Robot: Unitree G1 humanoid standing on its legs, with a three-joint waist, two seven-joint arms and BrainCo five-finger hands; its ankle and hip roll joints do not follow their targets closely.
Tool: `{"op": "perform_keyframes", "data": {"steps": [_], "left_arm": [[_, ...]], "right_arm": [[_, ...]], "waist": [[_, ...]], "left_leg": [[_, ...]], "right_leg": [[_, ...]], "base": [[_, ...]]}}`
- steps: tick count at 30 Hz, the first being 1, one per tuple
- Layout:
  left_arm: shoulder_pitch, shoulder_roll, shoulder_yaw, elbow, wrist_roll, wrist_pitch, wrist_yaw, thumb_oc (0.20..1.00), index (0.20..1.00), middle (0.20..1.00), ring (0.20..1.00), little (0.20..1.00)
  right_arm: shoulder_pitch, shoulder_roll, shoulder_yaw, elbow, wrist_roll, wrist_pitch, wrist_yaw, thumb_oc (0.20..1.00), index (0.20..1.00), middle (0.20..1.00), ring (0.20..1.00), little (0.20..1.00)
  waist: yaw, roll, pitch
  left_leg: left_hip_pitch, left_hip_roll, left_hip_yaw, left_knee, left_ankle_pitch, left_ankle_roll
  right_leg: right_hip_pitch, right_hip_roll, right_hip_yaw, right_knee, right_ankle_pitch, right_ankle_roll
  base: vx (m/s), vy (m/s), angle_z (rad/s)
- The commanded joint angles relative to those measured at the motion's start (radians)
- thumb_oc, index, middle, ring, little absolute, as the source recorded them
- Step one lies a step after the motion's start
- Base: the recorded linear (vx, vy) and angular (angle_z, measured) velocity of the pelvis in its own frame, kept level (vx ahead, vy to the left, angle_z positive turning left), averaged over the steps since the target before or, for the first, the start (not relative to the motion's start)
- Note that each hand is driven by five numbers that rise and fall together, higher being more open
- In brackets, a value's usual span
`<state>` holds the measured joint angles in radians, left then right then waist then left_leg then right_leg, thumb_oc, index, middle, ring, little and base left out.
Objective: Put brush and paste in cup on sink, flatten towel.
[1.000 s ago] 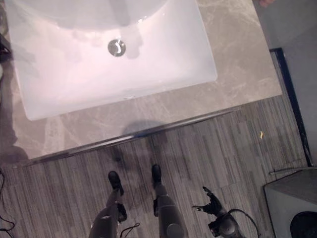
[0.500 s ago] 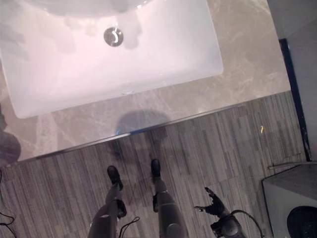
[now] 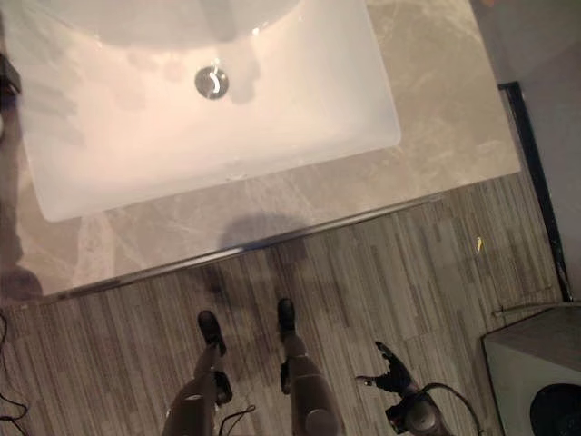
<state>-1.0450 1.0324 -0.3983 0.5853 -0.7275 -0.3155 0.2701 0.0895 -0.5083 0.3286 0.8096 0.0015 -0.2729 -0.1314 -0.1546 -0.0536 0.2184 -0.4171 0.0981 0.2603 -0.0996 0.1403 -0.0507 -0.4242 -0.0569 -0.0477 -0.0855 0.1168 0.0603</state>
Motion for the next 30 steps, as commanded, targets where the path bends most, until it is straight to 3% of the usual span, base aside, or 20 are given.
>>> {"op": "perform_keyframes", "data": {"steps": [1,2,6,9,12,14,19,22,27,30], "left_arm": [[0.064,-0.002,0.064,-0.008,0.025,-0.062,-0.016,0.2,0.2,0.2,0.2,0.2],[0.165,-0.012,0.11,-0.086,0.014,-0.069,-0.038,0.2,0.2,0.2,0.2,0.2],[0.281,-0.028,0.166,-0.179,0.014,-0.072,-0.059,0.2,0.2,0.2,0.2,0.2],[0.494,-0.039,0.268,-0.321,0.001,-0.072,-0.113,0.2,0.2,0.2,0.2,0.2],[0.613,-0.047,0.333,-0.378,0.003,-0.067,-0.134,0.2,0.2,0.2,0.2,0.2],[0.779,-0.076,0.402,-0.463,-0.015,-0.061,-0.191,0.2,0.2,0.2,0.2,0.2],[0.964,-0.09,0.467,-0.589,-0.038,-0.046,-0.263,0.2,0.2,0.2,0.2,0.2],[1.108,-0.147,0.535,-0.677,-0.059,-0.047,-0.312,0.2,0.2,0.2,0.2,0.2],[1.22,-0.227,0.676,-0.702,-0.014,-0.081,-0.279,0.2,0.2,0.2,0.2,0.2],[1.303,-0.341,0.844,-0.635,0.134,-0.113,-0.152,0.2,0.2,0.2,0.2,0.2]], "right_arm": [[0.073,-0.027,-0.046,0.034,0.005,0.005,-0.023,1.0,1.0,1.0,1.0,1.0],[0.077,-0.018,-0.065,0.057,-0.003,0.012,-0.03,1.0,1.0,1.0,1.0,1.0],[0.086,-0.011,-0.09,0.08,-0.016,0.022,-0.031,1.0,1.0,1.0,1.0,1.0],[0.114,0.012,-0.128,0.131,-0.028,0.035,-0.026,1.0,1.0,1.0,1.0,1.0],[0.124,0.019,-0.136,0.144,-0.043,0.04,-0.016,1.0,1.0,1.0,1.0,1.0],[0.13,0.035,-0.156,0.18,-0.055,0.047,-0.006,1.0,1.0,1.0,1.0,1.0],[0.139,0.063,-0.175,0.228,-0.072,0.055,-0.002,1.0,1.0,1.0,1.0,1.0],[0.131,0.091,-0.19,0.292,-0.08,0.062,-0.003,1.0,1.0,1.0,1.0,1.0],[0.127,0.108,-0.187,0.323,-0.098,0.066,0.001,1.0,1.0,1.0,1.0,1.0],[0.114,0.126,-0.199,0.339,-0.095,0.059,-0.002,1.0,1.0,1.0,1.0,1.0]], "waist": [[0.011,0.016,-0.025],[0.019,0.022,-0.033],[0.026,0.031,-0.039],[0.043,0.041,-0.06],[0.048,0.043,-0.07],[0.056,0.044,-0.094],[0.06,0.044,-0.126],[0.067,0.041,-0.15],[0.082,0.035,-0.161],[0.11,0.028,-0.17]], "left_leg": [[0.071,0.024,-0.092,0.012,-0.102,-0.023],[0.103,0.02,-0.089,0.012,-0.11,-0.023],[0.151,0.016,-0.088,0.012,-0.123,-0.02],[0.234,0.008,-0.076,0.012,-0.143,-0.01],[0.272,0.005,-0.068,0.012,-0.153,-0.006],[0.316,0.002,-0.063,0.012,-0.166,-0.002],[0.357,-0.002,-0.062,0.012,-0.177,0.004],[0.379,-0.009,-0.067,0.012,-0.186,0.011],[0.394,-0.018,-0.081,0.012,-0.189,0.017],[0.404,-0.019,-0.085,0.012,-0.192,0.02]], "right_leg": [[0.044,-0.057,-0.059,-0.002,-0.008,0.079],[0.076,-0.061,-0.067,-0.002,-0.016,0.08],[0.123,-0.067,-0.077,-0.002,-0.024,0.08],[0.198,-0.078,-0.078,-0.002,-0.034,0.082],[0.232,-0.08,-0.074,-0.002,-0.042,0.081],[0.274,-0.085,-0.072,-0.002,-0.05,0.083],[0.321,-0.093,-0.081,-0.002,-0.056,0.086],[0.352,-0.099,-0.089,-0.002,-0.058,0.087],[0.377,-0.106,-0.098,-0.002,-0.061,0.087],[0.393,-0.111,-0.108,-0.002,-0.066,0.085]], "base": [[0.0,0.0,0.0],[0.0,0.0,0.0],[-0.03,0.014,0.11],[-0.01,0.05,0.05],[-0.02,0.052,0.04],[-0.04,0.043,0.0],[-0.06,0.043,0.02],[-0.07,0.05,0.09],[-0.06,0.033,0.08],[-0.08,0.001,0.03]]}}
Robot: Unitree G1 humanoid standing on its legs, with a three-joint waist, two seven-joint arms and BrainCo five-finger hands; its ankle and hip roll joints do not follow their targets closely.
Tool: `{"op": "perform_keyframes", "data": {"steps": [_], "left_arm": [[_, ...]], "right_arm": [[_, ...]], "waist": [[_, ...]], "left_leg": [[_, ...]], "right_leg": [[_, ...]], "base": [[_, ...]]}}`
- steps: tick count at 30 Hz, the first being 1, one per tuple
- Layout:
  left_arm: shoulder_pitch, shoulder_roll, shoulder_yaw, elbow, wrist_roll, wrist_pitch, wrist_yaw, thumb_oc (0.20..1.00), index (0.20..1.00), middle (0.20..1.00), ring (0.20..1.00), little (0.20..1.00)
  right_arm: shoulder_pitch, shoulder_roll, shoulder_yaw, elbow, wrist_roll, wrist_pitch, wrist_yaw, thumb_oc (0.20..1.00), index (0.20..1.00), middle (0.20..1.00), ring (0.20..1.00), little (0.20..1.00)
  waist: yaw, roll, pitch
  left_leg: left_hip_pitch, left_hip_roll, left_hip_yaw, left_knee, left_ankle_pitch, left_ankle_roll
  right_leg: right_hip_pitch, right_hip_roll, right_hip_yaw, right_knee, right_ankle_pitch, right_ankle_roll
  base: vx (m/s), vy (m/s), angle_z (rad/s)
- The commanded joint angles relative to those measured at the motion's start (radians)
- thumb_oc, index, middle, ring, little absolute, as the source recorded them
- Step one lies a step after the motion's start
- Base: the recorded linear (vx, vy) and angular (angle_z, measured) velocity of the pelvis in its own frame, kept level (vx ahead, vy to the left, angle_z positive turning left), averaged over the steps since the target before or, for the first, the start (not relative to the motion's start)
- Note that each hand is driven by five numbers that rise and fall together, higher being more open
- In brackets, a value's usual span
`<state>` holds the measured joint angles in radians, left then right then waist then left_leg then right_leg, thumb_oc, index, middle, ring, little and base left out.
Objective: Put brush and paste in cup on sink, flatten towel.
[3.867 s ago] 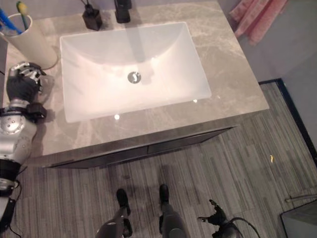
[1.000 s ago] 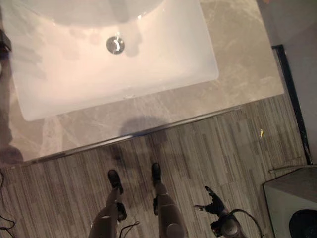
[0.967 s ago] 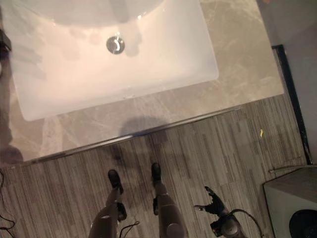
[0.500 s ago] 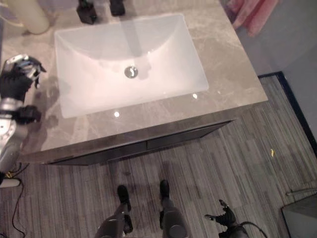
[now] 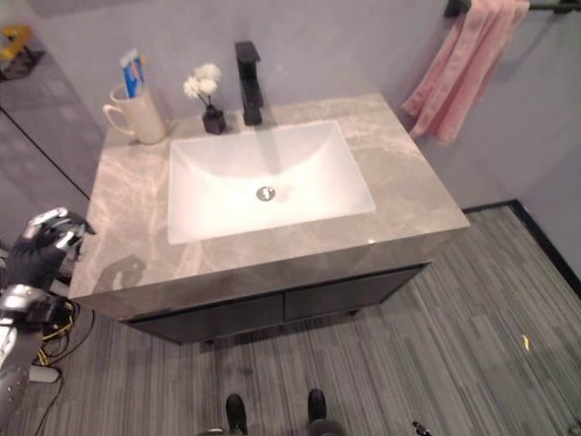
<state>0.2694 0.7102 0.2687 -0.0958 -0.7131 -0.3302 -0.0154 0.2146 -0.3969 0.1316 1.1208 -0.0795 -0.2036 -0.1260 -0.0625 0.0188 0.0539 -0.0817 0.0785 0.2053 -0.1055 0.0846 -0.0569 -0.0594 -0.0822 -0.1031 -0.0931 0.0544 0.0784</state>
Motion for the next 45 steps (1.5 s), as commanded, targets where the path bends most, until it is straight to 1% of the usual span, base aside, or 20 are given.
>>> {"op": "perform_keyframes", "data": {"steps": [1,3,4,6,8,9,10,14,17,19,20,21,22,23,24,29,33,35,43,45], "left_arm": [[-0.011,-0.02,0.178,0.045,0.12,-0.098,0.134,0.2,0.2,0.2,0.2,0.2],[0.026,-0.094,0.22,0.097,0.17,-0.083,0.181,0.2,0.2,0.2,0.2,0.2],[0.091,-0.127,0.253,0.182,0.304,-0.032,0.221,0.2,0.2,0.2,0.2,0.2],[0.137,-0.153,0.256,0.206,0.386,-0.017,0.211,0.2,0.2,0.2,0.2,0.2],[0.15,-0.167,0.247,0.237,0.406,-0.007,0.2,0.2,0.2,0.2,0.2,0.2],[0.144,-0.184,0.213,0.353,0.457,0.023,0.2,0.2,0.2,0.2,0.2,0.2],[0.142,-0.184,0.212,0.355,0.457,0.022,0.201,0.2,0.2,0.2,0.2,0.2],[0.078,-0.211,0.081,0.645,0.534,0.081,0.188,0.2,0.2,0.2,0.2,0.2],[0.0,-0.26,-0.036,0.885,0.56,0.119,0.158,0.2,0.2,0.2,0.2,0.2],[-0.071,-0.306,-0.133,1.117,0.649,0.146,0.149,0.2,0.2,0.2,0.2,0.2],[-0.072,-0.306,-0.133,1.117,0.649,0.146,0.149,0.2,0.2,0.2,0.2,0.2],[-0.106,-0.329,-0.174,1.236,0.702,0.16,0.139,0.225,0.225,0.225,0.225,0.225],[-0.107,-0.329,-0.174,1.237,0.702,0.159,0.139,0.26,0.26,0.26,0.26,0.26],[-0.119,-0.342,-0.186,1.289,0.713,0.167,0.135,0.36,0.36,0.36,0.36,0.36],[-0.133,-0.352,-0.195,1.32,0.713,0.176,0.131,1.0,1.0,1.0,1.0,1.0],[-0.164,-0.406,-0.251,1.447,0.801,0.21,0.132,1.0,1.0,1.0,1.0,1.0],[-0.172,-0.419,-0.307,1.415,0.851,0.204,0.161,1.0,1.0,1.0,1.0,1.0],[-0.177,-0.421,-0.348,1.389,0.856,0.19,0.164,1.0,1.0,1.0,1.0,1.0],[-0.199,-0.413,-0.388,1.369,0.85,0.176,0.156,1.0,1.0,1.0,1.0,1.0],[-0.227,-0.419,-0.42,1.367,0.85,0.169,0.152,1.0,1.0,1.0,1.0,1.0]], "right_arm": [[-0.011,0.014,-0.002,0.028,-0.014,-0.01,-0.007,1.0,1.0,1.0,1.0,1.0],[-0.027,0.016,-0.005,0.033,-0.017,-0.01,-0.009,1.0,1.0,1.0,1.0,1.0],[-0.037,0.006,-0.002,0.017,-0.024,-0.01,-0.006,1.0,1.0,1.0,1.0,1.0],[-0.044,-0.005,-0.008,0.005,-0.023,-0.01,-0.005,1.0,1.0,1.0,1.0,1.0],[-0.042,-0.012,-0.006,-0.01,-0.028,-0.011,-0.003,1.0,1.0,1.0,1.0,1.0],[-0.041,-0.016,-0.005,-0.017,-0.026,-0.006,0.004,1.0,1.0,1.0,1.0,1.0],[-0.04,-0.017,-0.006,-0.017,-0.026,-0.006,0.004,1.0,1.0,1.0,1.0,1.0],[-0.049,-0.026,-0.001,-0.045,-0.018,0.005,0.012,1.0,1.0,1.0,1.0,1.0],[-0.066,-0.025,0.002,-0.024,-0.012,0.011,0.007,1.0,1.0,1.0,1.0,1.0],[-0.073,-0.015,0.013,0.01,-0.009,0.012,0.007,1.0,1.0,1.0,1.0,1.0],[-0.073,-0.015,0.013,0.01,-0.009,0.012,0.007,1.0,1.0,1.0,1.0,1.0],[-0.072,-0.004,0.023,0.033,-0.01,0.017,0.006,1.0,1.0,1.0,1.0,1.0],[-0.072,-0.004,0.023,0.034,-0.01,0.016,0.006,1.0,1.0,1.0,1.0,1.0],[-0.07,0.002,0.026,0.053,-0.013,0.018,0.006,1.0,1.0,1.0,1.0,1.0],[-0.072,0.006,0.031,0.07,-0.015,0.02,0.004,1.0,1.0,1.0,1.0,1.0],[-0.083,0.034,0.054,0.149,-0.034,0.045,0.003,1.0,1.0,1.0,1.0,1.0],[-0.093,0.032,0.068,0.136,-0.024,0.043,0.0,1.0,1.0,1.0,1.0,1.0],[-0.106,0.037,0.104,0.103,-0.008,0.034,0.003,1.0,1.0,1.0,1.0,1.0],[-0.118,0.05,0.125,0.106,0.009,0.028,-0.001,1.0,1.0,1.0,1.0,1.0],[-0.131,0.046,0.134,0.11,0.014,0.029,0.001,1.0,1.0,1.0,1.0,1.0]], "waist": [[0.018,-0.044,-0.007],[0.029,-0.047,-0.009],[0.035,-0.046,-0.009],[0.036,-0.045,-0.013],[0.033,-0.044,-0.017],[0.029,-0.043,-0.017],[0.029,-0.043,-0.017],[0.012,-0.037,-0.015],[-0.004,-0.025,-0.004],[-0.023,-0.02,0.005],[-0.023,-0.02,0.003],[-0.035,-0.022,-0.003],[-0.035,-0.022,-0.002],[-0.04,-0.024,-0.007],[-0.043,-0.025,-0.012],[-0.045,-0.038,-0.038],[-0.041,-0.044,-0.042],[-0.036,-0.046,-0.044],[-0.032,-0.052,-0.048],[-0.017,-0.067,-0.026]], "left_leg": [[0.066,0.0,-0.029,0.018,-0.135,0.026],[0.072,0.0,-0.029,0.018,-0.135,0.029],[0.082,0.002,-0.024,0.018,-0.137,0.03],[0.089,0.006,-0.021,0.018,-0.139,0.029],[0.09,0.008,-0.022,0.018,-0.136,0.028],[0.096,0.012,-0.022,0.018,-0.134,0.026],[0.096,0.012,-0.022,0.018,-0.134,0.026],[0.111,0.017,-0.027,0.018,-0.129,0.023],[0.121,0.026,-0.032,0.018,-0.122,0.025],[0.128,0.039,-0.029,0.018,-0.115,0.021],[0.126,0.039,-0.029,0.018,-0.114,0.021],[0.13,0.046,-0.028,0.018,-0.11,0.017],[0.13,0.046,-0.028,0.018,-0.11,0.017],[0.131,0.051,-0.028,0.018,-0.107,0.014],[0.131,0.055,-0.029,0.018,-0.104,0.011],[0.151,0.07,-0.018,0.018,-0.095,0.004],[0.168,0.07,-0.012,0.018,-0.094,0.004],[0.179,0.07,-0.008,0.018,-0.101,0.008],[0.173,0.061,-0.03,0.038,-0.119,0.019],[0.115,0.013,-0.199,0.136,-0.171,0.032]], "right_leg": [[0.025,-0.086,-0.052,0.006,-0.003,0.066],[0.033,-0.087,-0.056,0.006,-0.006,0.064],[0.045,-0.088,-0.064,0.006,-0.01,0.063],[0.055,-0.086,-0.067,0.006,-0.015,0.059],[0.058,-0.084,-0.071,0.006,-0.017,0.056],[0.068,-0.08,-0.074,0.006,-0.022,0.052],[0.069,-0.08,-0.075,0.006,-0.022,0.052],[0.097,-0.07,-0.082,0.006,-0.027,0.039],[0.065,-0.063,-0.066,0.102,-0.069,0.03],[0.033,-0.046,-0.045,0.171,-0.11,0.019],[0.031,-0.046,-0.045,0.17,-0.108,0.018],[0.029,-0.036,-0.042,0.177,-0.118,0.012],[0.029,-0.036,-0.042,0.177,-0.119,0.011],[0.03,-0.03,-0.042,0.178,-0.125,0.008],[0.03,-0.025,-0.045,0.18,-0.131,0.003],[0.058,-0.005,-0.042,0.151,-0.136,-0.018],[0.073,0.001,-0.029,0.132,-0.133,-0.023],[0.08,0.01,0.002,0.101,-0.12,-0.024],[0.096,0.011,0.04,0.042,-0.09,-0.022],[0.074,0.008,0.082,0.052,-0.071,-0.024]], "base": [[-0.03,-0.011,0.02],[-0.04,-0.023,0.1],[-0.04,-0.035,0.11],[-0.01,-0.021,0.02],[0.0,-0.042,0.03],[-0.01,-0.055,0.13],[0.0,-0.062,0.2],[0.0,-0.049,0.05],[-0.03,-0.035,0.01],[-0.04,-0.062,-0.01],[-0.02,-0.1,-0.04],[0.0,-0.061,-0.05],[0.0,-0.102,-0.02],[0.0,-0.082,-0.01],[0.0,-0.123,0.0],[0.02,-0.112,-0.02],[0.03,-0.069,-0.06],[-0.01,-0.035,-0.28],[-0.02,0.019,-0.15],[-0.11,0.063,-0.09]]}}
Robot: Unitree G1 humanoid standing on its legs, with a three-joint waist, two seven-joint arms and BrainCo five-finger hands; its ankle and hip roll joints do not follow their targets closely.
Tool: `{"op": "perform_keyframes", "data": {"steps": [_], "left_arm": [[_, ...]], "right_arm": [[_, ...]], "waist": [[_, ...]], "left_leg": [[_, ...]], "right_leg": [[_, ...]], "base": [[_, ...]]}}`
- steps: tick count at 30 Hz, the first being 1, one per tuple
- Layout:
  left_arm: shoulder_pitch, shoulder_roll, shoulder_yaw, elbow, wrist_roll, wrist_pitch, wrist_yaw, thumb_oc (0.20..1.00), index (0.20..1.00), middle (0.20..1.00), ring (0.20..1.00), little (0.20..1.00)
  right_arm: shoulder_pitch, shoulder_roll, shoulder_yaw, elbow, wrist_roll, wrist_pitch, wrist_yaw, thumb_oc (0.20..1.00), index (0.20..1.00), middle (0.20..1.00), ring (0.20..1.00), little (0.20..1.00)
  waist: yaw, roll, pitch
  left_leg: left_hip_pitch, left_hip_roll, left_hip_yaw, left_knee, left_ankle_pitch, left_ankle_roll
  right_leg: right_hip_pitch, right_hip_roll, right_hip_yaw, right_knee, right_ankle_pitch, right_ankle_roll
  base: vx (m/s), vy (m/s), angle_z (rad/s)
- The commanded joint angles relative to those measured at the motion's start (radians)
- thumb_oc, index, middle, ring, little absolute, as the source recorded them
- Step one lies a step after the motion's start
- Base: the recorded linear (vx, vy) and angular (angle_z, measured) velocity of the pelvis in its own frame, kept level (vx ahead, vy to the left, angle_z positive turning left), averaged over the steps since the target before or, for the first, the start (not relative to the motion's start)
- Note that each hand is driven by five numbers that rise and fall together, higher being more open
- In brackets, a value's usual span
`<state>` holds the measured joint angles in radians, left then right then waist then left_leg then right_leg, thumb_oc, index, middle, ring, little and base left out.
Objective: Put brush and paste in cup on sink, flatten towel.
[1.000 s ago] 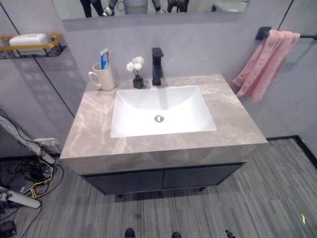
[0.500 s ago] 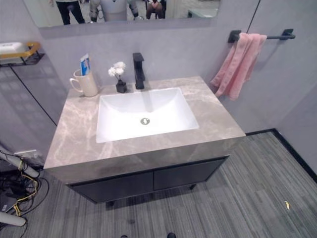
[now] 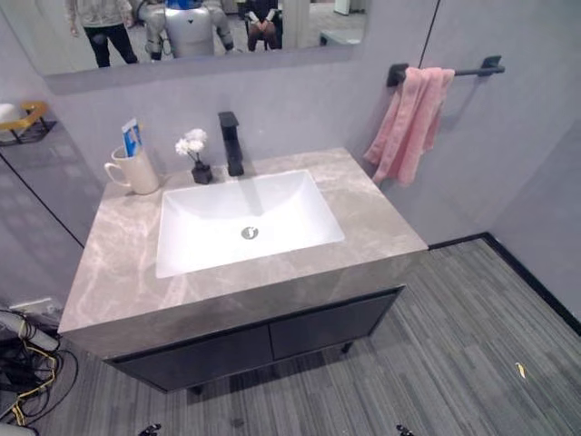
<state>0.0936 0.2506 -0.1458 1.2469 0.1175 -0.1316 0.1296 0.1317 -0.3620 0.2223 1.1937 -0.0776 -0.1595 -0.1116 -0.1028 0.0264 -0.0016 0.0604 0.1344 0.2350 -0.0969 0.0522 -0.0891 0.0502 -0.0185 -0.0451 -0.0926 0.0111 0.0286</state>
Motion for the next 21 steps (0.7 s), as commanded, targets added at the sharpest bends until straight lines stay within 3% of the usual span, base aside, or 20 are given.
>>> {"op": "perform_keyframes", "data": {"steps": [1,2,4,12,18,21], "left_arm": [[-0.057,0.038,-0.007,0.028,0.014,-0.03,0.004,1.0,1.0,1.0,1.0,1.0],[-0.066,0.031,-0.015,0.035,0.006,-0.035,0.0,1.0,1.0,1.0,1.0,1.0],[-0.07,0.03,-0.018,0.042,0.006,-0.035,-0.003,1.0,1.0,1.0,1.0,1.0],[-0.081,0.033,-0.042,0.052,0.039,-0.039,-0.011,1.0,1.0,1.0,1.0,1.0],[-0.096,0.041,-0.041,0.054,0.038,-0.045,-0.003,1.0,1.0,1.0,1.0,1.0],[-0.105,0.046,-0.061,0.033,0.057,-0.056,-0.001,1.0,1.0,1.0,1.0,1.0]], "right_arm": [[-0.053,0.011,0.043,0.039,0.012,-0.017,-0.01,1.0,1.0,1.0,1.0,1.0],[-0.065,0.005,0.042,0.041,0.007,-0.016,-0.007,1.0,1.0,1.0,1.0,1.0],[-0.069,0.004,0.039,0.037,0.004,-0.015,-0.007,1.0,1.0,1.0,1.0,1.0],[-0.085,0.01,0.0,0.048,0.015,0.0,-0.007,1.0,1.0,1.0,1.0,1.0],[-0.089,0.017,-0.025,0.062,0.03,0.007,-0.023,1.0,1.0,1.0,1.0,1.0],[-0.083,0.009,-0.025,0.036,0.028,0.001,-0.023,1.0,1.0,1.0,1.0,1.0]], "waist": [[0.024,-0.077,0.031],[0.032,-0.082,0.038],[0.031,-0.082,0.039],[0.036,-0.078,0.042],[0.039,-0.076,0.073],[0.027,-0.073,0.093]], "left_leg": [[-0.043,-0.059,-0.27,0.139,-0.149,0.069],[-0.066,-0.101,-0.344,0.188,-0.182,0.08],[-0.072,-0.112,-0.353,0.201,-0.194,0.085],[-0.093,-0.152,-0.231,0.264,-0.254,0.133],[-0.15,-0.191,-0.205,0.408,-0.33,0.177],[-0.158,-0.202,-0.177,0.425,-0.343,0.19]], "right_leg": [[-0.045,-0.058,0.031,0.056,-0.024,0.025],[-0.064,-0.06,0.062,0.067,-0.01,0.03],[-0.069,-0.062,0.071,0.068,-0.004,0.034],[-0.105,-0.118,0.132,0.042,0.058,0.09],[-0.162,-0.131,0.191,0.115,0.068,0.106],[-0.184,-0.139,0.215,0.114,0.12,0.121]], "base": [[-0.12,0.13,-0.25],[-0.07,0.109,-0.53],[-0.03,0.166,-0.75],[-0.04,0.218,-0.38],[-0.07,0.229,-0.41],[-0.09,0.178,-0.24]]}}
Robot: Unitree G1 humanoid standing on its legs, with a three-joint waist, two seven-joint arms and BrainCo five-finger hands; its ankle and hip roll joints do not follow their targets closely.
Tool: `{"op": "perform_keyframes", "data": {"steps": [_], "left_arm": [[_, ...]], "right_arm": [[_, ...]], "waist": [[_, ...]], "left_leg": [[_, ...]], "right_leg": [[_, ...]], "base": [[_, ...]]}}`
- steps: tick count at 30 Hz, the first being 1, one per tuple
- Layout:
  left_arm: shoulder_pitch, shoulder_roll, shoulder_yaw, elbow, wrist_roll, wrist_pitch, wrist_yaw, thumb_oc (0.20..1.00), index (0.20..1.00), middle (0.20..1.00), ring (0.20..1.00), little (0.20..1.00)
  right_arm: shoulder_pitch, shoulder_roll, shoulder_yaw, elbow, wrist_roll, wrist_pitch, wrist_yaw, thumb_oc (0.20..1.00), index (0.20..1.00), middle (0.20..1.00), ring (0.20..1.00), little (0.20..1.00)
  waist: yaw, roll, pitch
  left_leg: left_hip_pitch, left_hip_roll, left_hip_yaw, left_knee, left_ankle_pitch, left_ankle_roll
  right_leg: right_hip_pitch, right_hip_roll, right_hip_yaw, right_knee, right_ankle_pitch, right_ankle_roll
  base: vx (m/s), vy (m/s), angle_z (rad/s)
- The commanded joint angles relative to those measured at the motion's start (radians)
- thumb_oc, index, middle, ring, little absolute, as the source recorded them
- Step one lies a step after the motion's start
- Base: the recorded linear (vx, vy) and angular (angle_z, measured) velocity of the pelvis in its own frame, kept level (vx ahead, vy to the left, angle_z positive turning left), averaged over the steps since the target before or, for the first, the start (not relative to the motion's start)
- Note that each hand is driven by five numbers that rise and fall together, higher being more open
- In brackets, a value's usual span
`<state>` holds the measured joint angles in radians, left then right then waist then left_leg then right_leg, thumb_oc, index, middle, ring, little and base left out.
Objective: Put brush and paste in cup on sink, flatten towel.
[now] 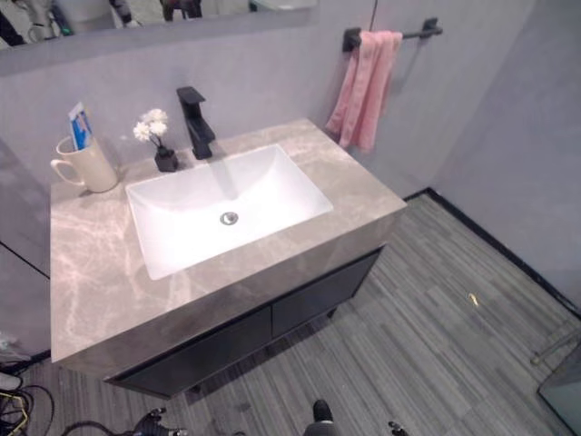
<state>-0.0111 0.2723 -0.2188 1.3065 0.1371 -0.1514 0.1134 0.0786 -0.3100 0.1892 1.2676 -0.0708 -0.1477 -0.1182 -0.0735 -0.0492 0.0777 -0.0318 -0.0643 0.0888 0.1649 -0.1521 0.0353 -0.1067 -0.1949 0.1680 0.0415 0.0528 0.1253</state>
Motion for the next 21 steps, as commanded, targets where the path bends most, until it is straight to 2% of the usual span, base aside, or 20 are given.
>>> {"op": "perform_keyframes", "data": {"steps": [1,2,3,4,5,6,7,8,9,10,11,12,13,14,17,18,19,20,21], "left_arm": [[-0.001,0.029,0.01,-0.033,0.036,-0.041,0.015,1.0,1.0,1.0,1.0,1.0],[0.0,0.031,0.011,-0.04,0.033,-0.044,0.018,1.0,1.0,1.0,1.0,1.0],[-0.003,0.033,0.009,-0.047,0.027,-0.05,0.022,1.0,1.0,1.0,1.0,1.0],[-0.012,0.032,0.001,-0.053,0.025,-0.05,0.025,1.0,1.0,1.0,1.0,1.0],[-0.018,0.024,-0.005,-0.056,0.031,-0.045,0.017,1.0,1.0,1.0,1.0,1.0],[-0.019,0.018,-0.002,-0.049,0.035,-0.039,0.011,1.0,1.0,1.0,1.0,1.0],[-0.021,0.012,-0.001,-0.027,0.038,-0.029,0.001,1.0,1.0,1.0,1.0,1.0],[-0.021,0.012,-0.001,-0.027,0.038,-0.029,0.001,1.0,1.0,1.0,1.0,1.0],[-0.02,0.01,-0.007,-0.022,0.047,-0.024,-0.002,1.0,1.0,1.0,1.0,1.0],[-0.019,0.003,-0.016,-0.032,0.063,-0.02,-0.004,1.0,1.0,1.0,1.0,1.0],[-0.018,0.003,-0.017,-0.032,0.063,-0.02,-0.004,1.0,1.0,1.0,1.0,1.0],[-0.022,0.001,-0.026,-0.043,0.067,-0.021,-0.004,1.0,1.0,1.0,1.0,1.0],[-0.035,-0.002,-0.04,-0.06,0.07,-0.022,-0.001,1.0,1.0,1.0,1.0,1.0],[-0.035,-0.002,-0.04,-0.06,0.07,-0.022,-0.001,1.0,1.0,1.0,1.0,1.0],[-0.053,0.0,-0.051,-0.075,0.067,-0.019,-0.002,1.0,1.0,1.0,1.0,1.0],[-0.06,0.002,-0.056,-0.092,0.062,-0.017,-0.003,1.0,1.0,1.0,1.0,1.0],[-0.066,0.004,-0.053,-0.097,0.06,-0.013,-0.001,1.0,1.0,1.0,1.0,1.0],[-0.066,0.005,-0.052,-0.096,0.06,-0.013,-0.001,1.0,1.0,1.0,1.0,1.0],[-0.068,0.006,-0.051,-0.088,0.063,-0.011,-0.002,1.0,1.0,1.0,1.0,1.0]], "right_arm": [[-0.031,-0.047,0.005,-0.046,0.025,-0.012,-0.02,1.0,1.0,1.0,1.0,1.0],[-0.035,-0.05,0.004,-0.051,0.027,-0.014,-0.021,1.0,1.0,1.0,1.0,1.0],[-0.047,-0.055,0.007,-0.062,0.026,-0.016,-0.023,1.0,1.0,1.0,1.0,1.0],[-0.057,-0.057,0.007,-0.065,0.027,-0.019,-0.019,1.0,1.0,1.0,1.0,1.0],[-0.055,-0.054,0.001,-0.068,0.035,-0.021,-0.01,1.0,1.0,1.0,1.0,1.0],[-0.053,-0.053,-0.006,-0.062,0.042,-0.02,-0.009,1.0,1.0,1.0,1.0,1.0],[-0.063,-0.052,0.01,-0.061,0.035,-0.021,-0.006,1.0,1.0,1.0,1.0,1.0],[-0.063,-0.052,0.01,-0.061,0.035,-0.021,-0.006,1.0,1.0,1.0,1.0,1.0],[-0.06,-0.053,0.009,-0.057,0.035,-0.02,-0.005,1.0,1.0,1.0,1.0,1.0],[-0.053,-0.054,0.001,-0.053,0.031,-0.017,-0.01,1.0,1.0,1.0,1.0,1.0],[-0.052,-0.055,0.001,-0.053,0.031,-0.017,-0.01,1.0,1.0,1.0,1.0,1.0],[-0.052,-0.057,-0.004,-0.046,0.025,-0.015,-0.013,1.0,1.0,1.0,1.0,1.0],[-0.05,-0.054,-0.009,-0.034,0.014,-0.008,-0.019,1.0,1.0,1.0,1.0,1.0],[-0.05,-0.054,-0.01,-0.034,0.014,-0.008,-0.019,1.0,1.0,1.0,1.0,1.0],[-0.053,-0.054,-0.009,-0.003,-0.015,0.007,-0.024,1.0,1.0,1.0,1.0,1.0],[-0.056,-0.055,-0.009,-0.001,-0.021,0.01,-0.026,1.0,1.0,1.0,1.0,1.0],[-0.062,-0.056,-0.003,-0.009,-0.019,0.009,-0.027,1.0,1.0,1.0,1.0,1.0],[-0.062,-0.056,-0.002,-0.009,-0.019,0.009,-0.027,1.0,1.0,1.0,1.0,1.0],[-0.07,-0.057,0.002,-0.016,-0.014,0.007,-0.027,1.0,1.0,1.0,1.0,1.0]], "waist": [[-0.005,0.003,0.021],[-0.003,0.001,0.028],[0.002,0.001,0.043],[0.024,0.002,0.06],[0.029,0.011,0.069],[0.018,0.016,0.064],[0.004,0.033,0.076],[0.005,0.033,0.075],[0.006,0.047,0.076],[0.017,0.061,0.06],[0.017,0.061,0.06],[0.024,0.067,0.054],[0.031,0.074,0.036],[0.031,0.074,0.036],[0.038,0.079,0.025],[0.039,0.082,0.021],[0.041,0.076,0.013],[0.042,0.076,0.014],[0.044,0.07,0.007]], "left_leg": [[-0.07,-0.007,-0.003,0.162,-0.141,0.071],[-0.079,-0.007,0.024,0.163,-0.142,0.075],[-0.083,-0.001,0.061,0.156,-0.142,0.075],[-0.089,0.011,0.105,0.152,-0.143,0.067],[-0.092,0.013,0.11,0.141,-0.136,0.063],[-0.088,0.013,0.118,0.118,-0.125,0.064],[-0.038,0.026,0.165,0.042,-0.087,0.082],[-0.04,0.026,0.167,0.042,-0.087,0.082],[-0.005,0.031,0.172,0.004,-0.086,0.079],[0.023,0.034,0.2,-0.052,-0.07,0.076],[0.025,0.033,0.2,-0.054,-0.069,0.076],[0.035,0.034,0.215,-0.069,-0.065,0.076],[0.043,0.035,0.241,-0.089,-0.055,0.07],[0.045,0.035,0.241,-0.09,-0.055,0.07],[0.059,0.036,0.291,-0.114,-0.047,0.077],[0.058,0.039,0.308,-0.112,-0.046,0.074],[0.055,0.049,0.352,-0.114,-0.039,0.065],[0.056,0.05,0.354,-0.114,-0.039,0.064],[0.055,0.056,0.387,-0.118,-0.033,0.058]], "right_leg": [[-0.044,0.03,0.014,-0.036,0.118,0.033],[-0.064,0.026,0.01,-0.049,0.148,0.035],[-0.089,0.017,-0.027,-0.067,0.166,0.033],[-0.117,-0.006,-0.168,-0.079,0.145,0.035],[-0.113,-0.024,-0.286,-0.067,0.107,0.029],[-0.115,-0.024,-0.304,-0.051,0.093,0.025],[-0.135,0.011,-0.27,0.091,0.04,0.016],[-0.138,0.011,-0.267,0.092,0.041,0.016],[-0.106,0.011,-0.304,0.132,-0.004,0.016],[-0.067,-0.013,-0.383,0.163,-0.034,0.008],[-0.066,-0.013,-0.383,0.163,-0.034,0.008],[-0.052,-0.028,-0.425,0.181,-0.04,0.01],[-0.009,-0.048,-0.495,0.188,-0.041,0.015],[-0.008,-0.047,-0.495,0.186,-0.04,0.015],[0.012,-0.061,-0.559,0.228,-0.035,0.025],[0.03,-0.062,-0.595,0.237,-0.046,0.027],[0.066,-0.05,-0.652,0.221,-0.058,0.026],[0.067,-0.049,-0.65,0.219,-0.057,0.026],[0.073,-0.037,-0.664,0.194,-0.064,0.023]], "base": [[-0.11,0.13,-0.27],[-0.19,0.18,-0.35],[-0.23,0.157,-0.93],[-0.24,0.145,-1.22],[-0.18,0.135,-1.36],[-0.13,0.173,-1.35],[-0.07,0.133,-1.02],[0.0,0.123,-1.01],[0.05,0.041,-0.98],[0.05,0.041,-1.12],[0.01,0.016,-1.04],[0.03,-0.026,-0.73],[0.03,-0.025,-0.6],[0.03,-0.046,-0.51],[0.0,-0.054,-0.66],[-0.01,-0.193,-0.62],[-0.01,-0.172,-0.59],[-0.01,-0.208,-0.62],[-0.01,-0.238,-0.91]]}}
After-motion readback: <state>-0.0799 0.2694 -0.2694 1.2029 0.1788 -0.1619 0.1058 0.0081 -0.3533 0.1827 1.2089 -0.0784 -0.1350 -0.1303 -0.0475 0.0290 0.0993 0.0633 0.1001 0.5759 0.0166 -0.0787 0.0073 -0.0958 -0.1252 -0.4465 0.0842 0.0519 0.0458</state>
